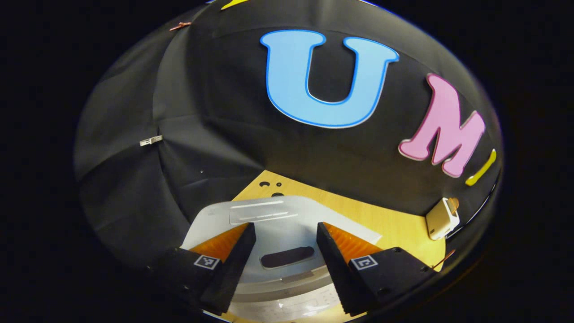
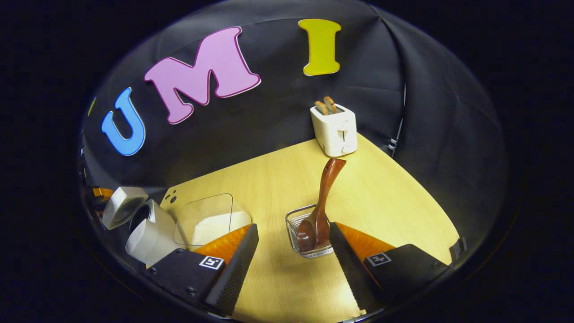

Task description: Close the left gripper, press the button to open the rice cooker; take a wooden spoon from the chopstick holder with the right hand, scoop a spoonful of rice and pour it into the rice cooker, then put the wooden spoon back into the chopstick holder.

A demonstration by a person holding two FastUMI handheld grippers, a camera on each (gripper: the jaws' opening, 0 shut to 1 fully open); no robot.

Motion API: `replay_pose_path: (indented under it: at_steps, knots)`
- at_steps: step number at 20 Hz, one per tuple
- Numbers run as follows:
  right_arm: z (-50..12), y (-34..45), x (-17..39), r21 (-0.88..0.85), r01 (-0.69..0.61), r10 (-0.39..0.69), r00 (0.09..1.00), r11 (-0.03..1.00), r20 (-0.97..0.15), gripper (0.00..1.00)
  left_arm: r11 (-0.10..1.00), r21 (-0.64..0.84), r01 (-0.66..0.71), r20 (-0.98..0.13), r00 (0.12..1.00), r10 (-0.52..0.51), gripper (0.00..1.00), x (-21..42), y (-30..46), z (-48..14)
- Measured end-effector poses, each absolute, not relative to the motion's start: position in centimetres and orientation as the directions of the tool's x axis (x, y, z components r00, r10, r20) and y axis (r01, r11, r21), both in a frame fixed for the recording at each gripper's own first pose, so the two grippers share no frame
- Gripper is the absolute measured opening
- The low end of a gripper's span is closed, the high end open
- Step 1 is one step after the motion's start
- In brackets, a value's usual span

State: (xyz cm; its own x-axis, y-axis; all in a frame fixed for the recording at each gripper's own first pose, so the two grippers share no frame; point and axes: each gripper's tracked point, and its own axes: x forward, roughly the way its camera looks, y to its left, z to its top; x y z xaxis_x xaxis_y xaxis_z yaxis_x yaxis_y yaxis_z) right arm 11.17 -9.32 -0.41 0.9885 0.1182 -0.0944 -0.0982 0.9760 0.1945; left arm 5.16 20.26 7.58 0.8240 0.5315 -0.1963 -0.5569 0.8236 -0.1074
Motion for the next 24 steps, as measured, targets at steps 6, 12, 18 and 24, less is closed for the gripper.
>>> replay_pose_path:
  at_steps: [6,12,18,24]
  knots:
    - [-4.3,-10.4,11.0,0.172,-0.15,0.18,0.968,0.974,-0.177,0.99,0.799,-0.057,-0.599,-0.236,0.785,0.572,0.91,5.3,19.6,0.6]
    - [-3.7,-10.5,11.3,0.18,-0.216,0.247,0.954,0.96,-0.17,0.99,0.804,0.042,-0.594,-0.181,0.786,0.591,0.96,6.8,18.8,-0.7]
    - [-0.1,-8.4,10.7,0.112,-0.287,0.298,0.95,0.951,-0.095,0.98,0.785,0.059,-0.617,-0.121,0.776,0.619,0.96,5.8,18.6,2.7]
    - [3.5,-5.6,8.9,0.098,-0.261,0.262,0.965,0.96,-0.004,0.98,0.834,0.111,-0.541,0.165,0.837,0.521,0.96,0.7,11.2,12.1]
